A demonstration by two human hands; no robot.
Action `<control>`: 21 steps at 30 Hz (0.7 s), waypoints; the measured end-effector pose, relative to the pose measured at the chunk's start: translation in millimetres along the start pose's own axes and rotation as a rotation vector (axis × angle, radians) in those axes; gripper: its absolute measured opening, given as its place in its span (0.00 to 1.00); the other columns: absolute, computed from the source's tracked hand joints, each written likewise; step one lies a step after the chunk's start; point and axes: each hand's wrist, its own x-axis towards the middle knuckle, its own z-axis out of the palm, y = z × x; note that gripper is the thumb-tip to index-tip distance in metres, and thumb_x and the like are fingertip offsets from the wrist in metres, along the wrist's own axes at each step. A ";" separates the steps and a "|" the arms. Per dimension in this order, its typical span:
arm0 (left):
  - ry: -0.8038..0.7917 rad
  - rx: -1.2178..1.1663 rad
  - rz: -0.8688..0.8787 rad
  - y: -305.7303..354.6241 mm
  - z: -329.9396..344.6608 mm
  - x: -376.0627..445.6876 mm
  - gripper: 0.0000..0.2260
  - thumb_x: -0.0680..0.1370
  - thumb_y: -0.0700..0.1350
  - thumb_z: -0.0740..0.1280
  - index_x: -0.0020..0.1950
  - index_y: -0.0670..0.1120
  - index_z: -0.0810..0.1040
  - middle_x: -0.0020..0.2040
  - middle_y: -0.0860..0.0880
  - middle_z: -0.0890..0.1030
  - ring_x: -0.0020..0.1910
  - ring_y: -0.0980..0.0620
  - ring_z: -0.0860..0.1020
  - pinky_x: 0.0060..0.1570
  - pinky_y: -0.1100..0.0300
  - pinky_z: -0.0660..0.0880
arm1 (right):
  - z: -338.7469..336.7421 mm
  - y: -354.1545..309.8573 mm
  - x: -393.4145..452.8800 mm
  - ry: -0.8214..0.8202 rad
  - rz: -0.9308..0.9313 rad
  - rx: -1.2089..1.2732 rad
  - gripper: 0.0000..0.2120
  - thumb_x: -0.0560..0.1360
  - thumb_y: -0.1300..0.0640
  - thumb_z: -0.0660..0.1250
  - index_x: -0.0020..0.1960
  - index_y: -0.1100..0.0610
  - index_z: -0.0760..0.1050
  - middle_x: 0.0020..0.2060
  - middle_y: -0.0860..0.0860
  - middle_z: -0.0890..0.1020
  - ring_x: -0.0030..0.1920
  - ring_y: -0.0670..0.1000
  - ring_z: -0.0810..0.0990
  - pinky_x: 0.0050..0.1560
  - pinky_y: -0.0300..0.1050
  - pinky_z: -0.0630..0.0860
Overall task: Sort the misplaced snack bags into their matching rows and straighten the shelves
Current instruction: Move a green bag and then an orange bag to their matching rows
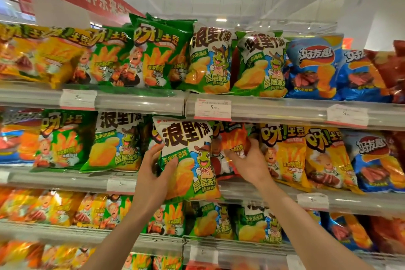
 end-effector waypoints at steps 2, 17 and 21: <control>0.002 -0.002 0.004 0.5 1.1 0.8 0.19 0.74 0.58 0.71 0.61 0.71 0.71 0.64 0.60 0.74 0.67 0.49 0.74 0.60 0.44 0.77 | -8.8 -1.8 2.2 0.019 -0.033 -0.014 0.42 0.70 0.36 0.72 0.75 0.53 0.59 0.63 0.53 0.77 0.63 0.59 0.77 0.62 0.57 0.76; -0.042 0.094 0.074 -0.8 65.3 25.8 0.19 0.80 0.49 0.68 0.69 0.56 0.69 0.56 0.67 0.70 0.51 0.76 0.71 0.48 0.76 0.70 | -138.6 23.8 -25.9 -0.039 -0.017 -0.060 0.38 0.72 0.42 0.74 0.75 0.50 0.62 0.60 0.47 0.78 0.56 0.48 0.77 0.55 0.45 0.72; -0.037 0.118 0.076 -0.6 93.9 36.0 0.20 0.80 0.50 0.67 0.71 0.54 0.68 0.56 0.60 0.76 0.52 0.57 0.78 0.51 0.54 0.79 | -164.8 35.6 -35.6 -0.025 0.013 -0.043 0.40 0.70 0.40 0.75 0.76 0.48 0.61 0.56 0.46 0.77 0.54 0.48 0.78 0.54 0.46 0.74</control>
